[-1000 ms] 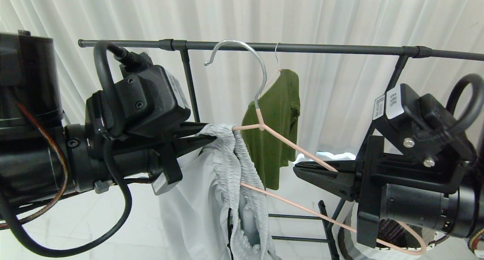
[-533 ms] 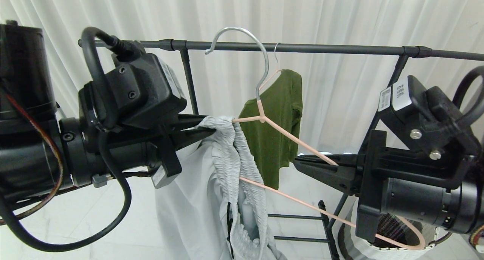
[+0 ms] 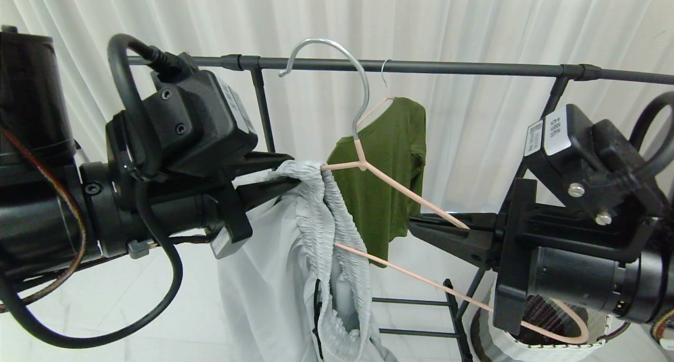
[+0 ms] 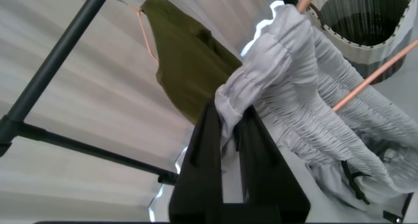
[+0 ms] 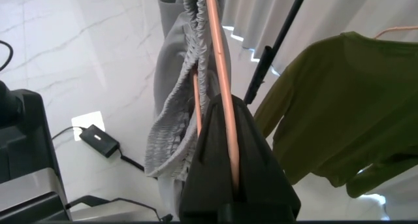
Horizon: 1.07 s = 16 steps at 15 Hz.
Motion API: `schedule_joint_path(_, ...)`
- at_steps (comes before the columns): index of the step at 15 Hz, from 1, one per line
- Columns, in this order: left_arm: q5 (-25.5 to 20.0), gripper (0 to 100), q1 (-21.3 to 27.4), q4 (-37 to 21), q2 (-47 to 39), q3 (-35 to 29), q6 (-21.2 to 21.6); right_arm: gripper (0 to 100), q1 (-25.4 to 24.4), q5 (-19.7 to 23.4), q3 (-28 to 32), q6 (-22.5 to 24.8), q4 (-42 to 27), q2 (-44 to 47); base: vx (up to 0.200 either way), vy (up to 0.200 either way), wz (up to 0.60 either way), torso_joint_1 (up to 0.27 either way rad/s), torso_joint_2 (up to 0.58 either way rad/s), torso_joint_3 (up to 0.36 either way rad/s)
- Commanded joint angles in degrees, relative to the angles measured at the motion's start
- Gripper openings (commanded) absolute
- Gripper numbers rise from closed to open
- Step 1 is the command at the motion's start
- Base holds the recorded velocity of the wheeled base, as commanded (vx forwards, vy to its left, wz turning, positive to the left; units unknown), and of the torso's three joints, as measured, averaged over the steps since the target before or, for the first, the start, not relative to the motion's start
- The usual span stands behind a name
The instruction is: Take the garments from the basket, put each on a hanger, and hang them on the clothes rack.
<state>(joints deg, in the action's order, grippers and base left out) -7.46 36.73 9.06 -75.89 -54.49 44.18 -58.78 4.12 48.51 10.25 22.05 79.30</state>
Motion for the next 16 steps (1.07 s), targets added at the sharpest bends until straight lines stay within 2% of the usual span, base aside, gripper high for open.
schedule_joint_path(1, 0.25, 100, 0.01, -0.09, 0.12, -0.09, 0.03, 0, -0.02, 0.01, 0.19, 0.38, 0.71, 0.24, 0.0, 0.0, 0.0, 0.0, 0.0, 0.0)
schedule_joint_path(5, 0.34, 100, -0.26, 0.0, 0.12, 0.0, -0.5, 0, -0.02, 0.27, 0.54, 1.26, 3.87, 1.03, 0.0, 0.0, 0.0, 0.0, 0.0, 0.0)
schedule_joint_path(11, -0.19, 100, -1.57, 0.0, -0.14, 0.35, -0.94, 0, -0.28, 1.94, 0.45, 3.11, 3.87, 0.59, 0.0, 0.0, 0.0, 0.0, 0.0, 0.0)
schedule_joint_path(16, -5.2, 100, -3.42, 0.0, -0.31, 0.35, -0.85, 0, -0.89, 2.03, 0.36, 3.28, 3.79, 0.42, 0.0, 0.0, 0.0, 0.0, 0.0, 0.0)
